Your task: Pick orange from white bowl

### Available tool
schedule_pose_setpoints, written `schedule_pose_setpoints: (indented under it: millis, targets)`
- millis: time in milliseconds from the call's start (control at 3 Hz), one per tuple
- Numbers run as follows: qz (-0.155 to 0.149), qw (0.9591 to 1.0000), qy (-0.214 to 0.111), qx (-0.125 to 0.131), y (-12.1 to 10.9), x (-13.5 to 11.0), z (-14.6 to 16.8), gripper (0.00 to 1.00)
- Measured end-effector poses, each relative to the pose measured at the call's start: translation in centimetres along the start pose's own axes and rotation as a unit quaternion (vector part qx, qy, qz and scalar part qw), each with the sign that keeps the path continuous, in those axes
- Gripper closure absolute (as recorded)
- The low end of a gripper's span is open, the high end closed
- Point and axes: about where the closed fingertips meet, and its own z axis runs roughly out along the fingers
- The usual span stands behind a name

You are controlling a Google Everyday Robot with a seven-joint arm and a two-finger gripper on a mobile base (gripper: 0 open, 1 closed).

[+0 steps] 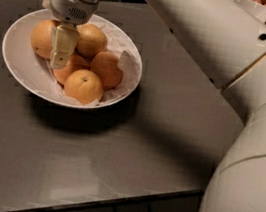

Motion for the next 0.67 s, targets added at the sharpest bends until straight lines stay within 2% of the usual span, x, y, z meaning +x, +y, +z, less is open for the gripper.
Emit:
schedule_pose_setpoints:
  millis: [667]
  targets:
    - [-0.009,0.9999,0.003,-0.011,-0.87,0.00,0.85,0.16]
